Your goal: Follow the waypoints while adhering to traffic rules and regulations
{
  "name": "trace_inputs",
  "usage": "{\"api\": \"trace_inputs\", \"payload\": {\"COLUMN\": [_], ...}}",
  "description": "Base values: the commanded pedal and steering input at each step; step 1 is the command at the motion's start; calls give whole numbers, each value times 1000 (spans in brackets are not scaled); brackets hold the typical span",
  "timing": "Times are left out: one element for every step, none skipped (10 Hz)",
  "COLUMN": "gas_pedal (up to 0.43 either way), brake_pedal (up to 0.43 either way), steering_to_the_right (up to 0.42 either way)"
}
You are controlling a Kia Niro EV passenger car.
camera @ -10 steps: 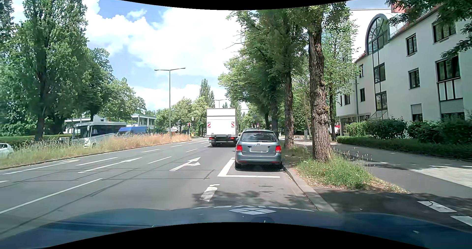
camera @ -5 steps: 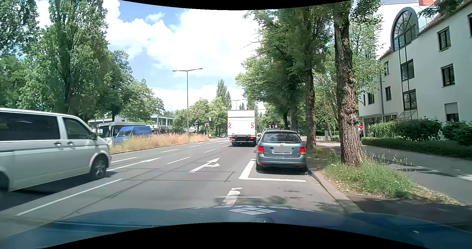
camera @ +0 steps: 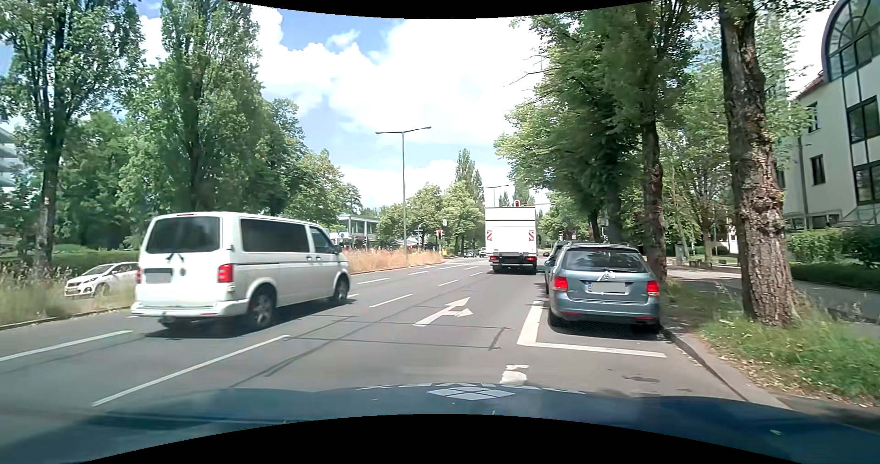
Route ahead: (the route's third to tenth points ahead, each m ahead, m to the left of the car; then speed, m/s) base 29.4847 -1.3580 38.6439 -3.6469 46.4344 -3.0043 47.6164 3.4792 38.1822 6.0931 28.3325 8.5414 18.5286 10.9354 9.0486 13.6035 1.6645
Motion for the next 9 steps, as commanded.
{"api": "trace_inputs", "payload": {"gas_pedal": [299, 331, 370, 398, 398, 398, 398, 398, 398], "brake_pedal": [0, 0, 0, 0, 0, 0, 0, 0, 0], "steering_to_the_right": [-734, -711, -685, -655, -625, -585, -542, -505, -454]}}
